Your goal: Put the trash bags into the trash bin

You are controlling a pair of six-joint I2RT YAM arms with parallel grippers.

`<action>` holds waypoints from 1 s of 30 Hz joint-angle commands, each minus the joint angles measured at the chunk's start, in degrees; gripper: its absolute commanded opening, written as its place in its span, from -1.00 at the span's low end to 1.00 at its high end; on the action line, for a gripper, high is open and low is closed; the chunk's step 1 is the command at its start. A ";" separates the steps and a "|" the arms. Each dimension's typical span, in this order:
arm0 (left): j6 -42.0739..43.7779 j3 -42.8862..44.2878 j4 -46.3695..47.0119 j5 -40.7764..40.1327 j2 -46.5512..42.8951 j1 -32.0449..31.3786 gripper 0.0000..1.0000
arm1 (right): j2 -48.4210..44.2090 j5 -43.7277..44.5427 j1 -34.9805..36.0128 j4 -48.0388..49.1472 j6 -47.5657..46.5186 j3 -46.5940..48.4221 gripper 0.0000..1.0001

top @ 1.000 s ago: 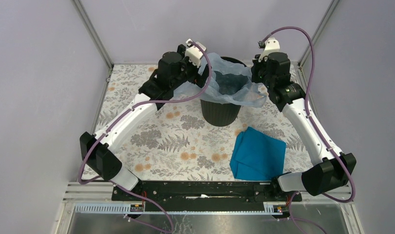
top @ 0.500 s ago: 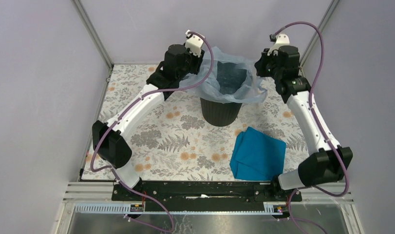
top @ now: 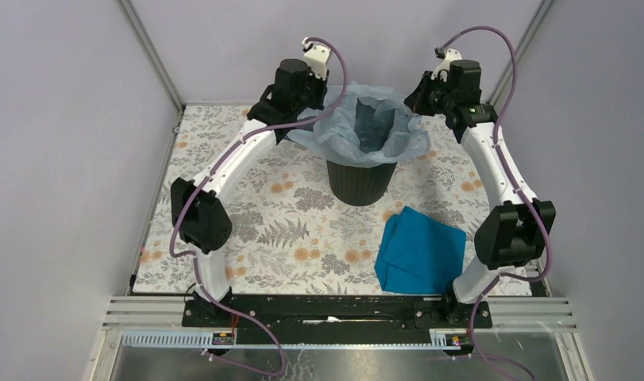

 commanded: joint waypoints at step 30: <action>-32.47 -7.77 11.57 25.79 8.89 10.81 -0.62 | 8.07 -12.37 -5.79 10.28 11.70 -10.29 -1.00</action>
